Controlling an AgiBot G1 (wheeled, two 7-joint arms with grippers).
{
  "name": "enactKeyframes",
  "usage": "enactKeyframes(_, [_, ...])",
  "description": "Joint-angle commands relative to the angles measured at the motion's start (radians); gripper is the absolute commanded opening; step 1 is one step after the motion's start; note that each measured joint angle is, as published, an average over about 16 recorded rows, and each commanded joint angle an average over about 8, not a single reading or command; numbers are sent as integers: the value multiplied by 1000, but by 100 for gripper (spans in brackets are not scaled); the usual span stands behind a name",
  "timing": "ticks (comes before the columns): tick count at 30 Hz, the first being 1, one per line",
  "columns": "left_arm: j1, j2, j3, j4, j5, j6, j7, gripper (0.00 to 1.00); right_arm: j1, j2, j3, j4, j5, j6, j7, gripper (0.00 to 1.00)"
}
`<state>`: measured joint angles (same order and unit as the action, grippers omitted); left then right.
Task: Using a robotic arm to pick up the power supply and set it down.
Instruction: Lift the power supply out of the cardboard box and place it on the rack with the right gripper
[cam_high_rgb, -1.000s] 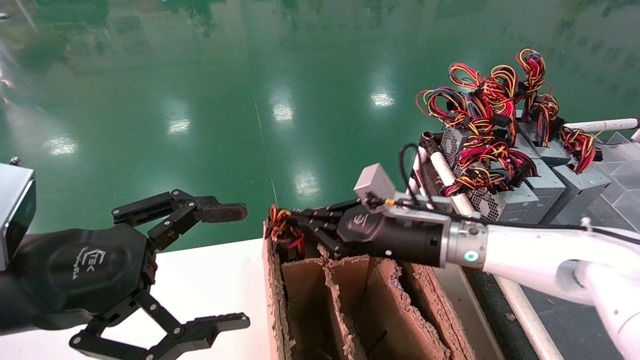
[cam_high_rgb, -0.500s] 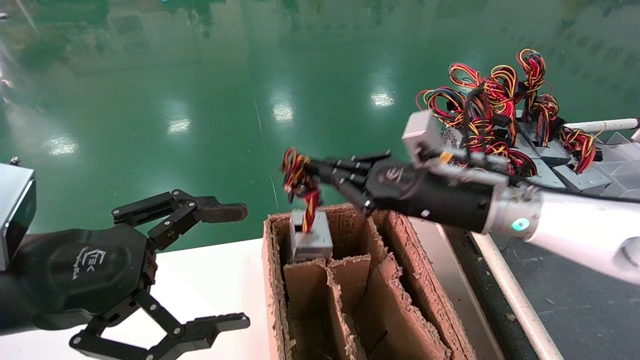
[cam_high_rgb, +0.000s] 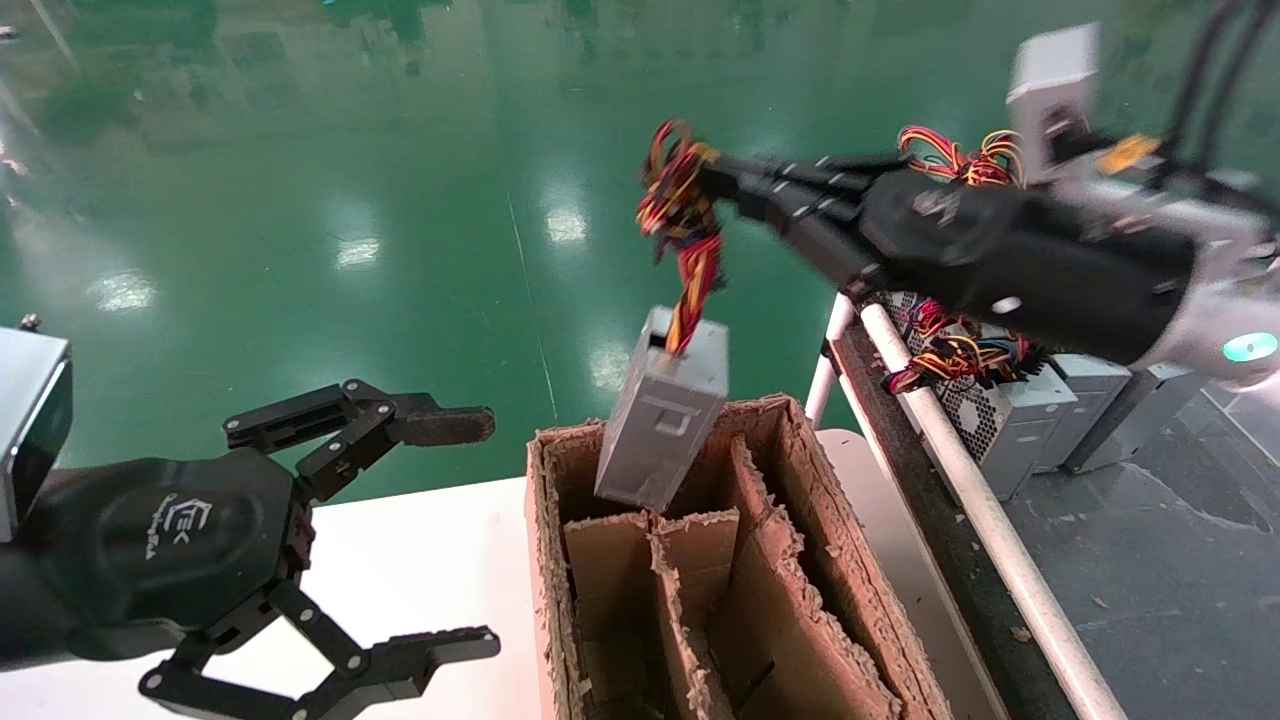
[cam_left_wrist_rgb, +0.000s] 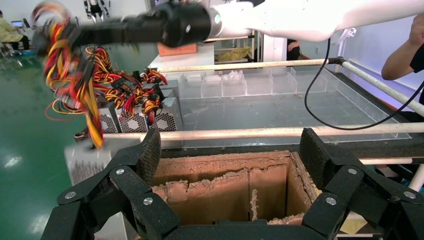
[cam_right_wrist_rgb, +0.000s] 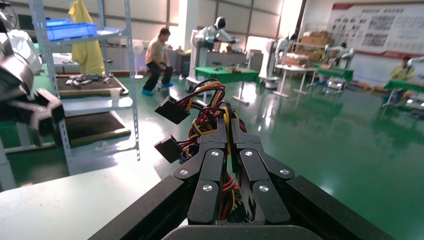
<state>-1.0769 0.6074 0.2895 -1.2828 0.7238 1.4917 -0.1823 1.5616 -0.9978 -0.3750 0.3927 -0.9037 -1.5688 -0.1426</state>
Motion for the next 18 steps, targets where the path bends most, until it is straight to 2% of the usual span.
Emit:
enactKeyframes(1, [0,0,0,0,0,0,0,100,3,26,7,25,14,-6,20,0])
enactKeyframes(10, [0,0,1,0,0,0,0,100,-59,163,20,150,94,-9,127,0])
enactKeyframes(18, [0,0,1,0,-1,-1,1,100,-120,270,27,208,165,-12,177,0])
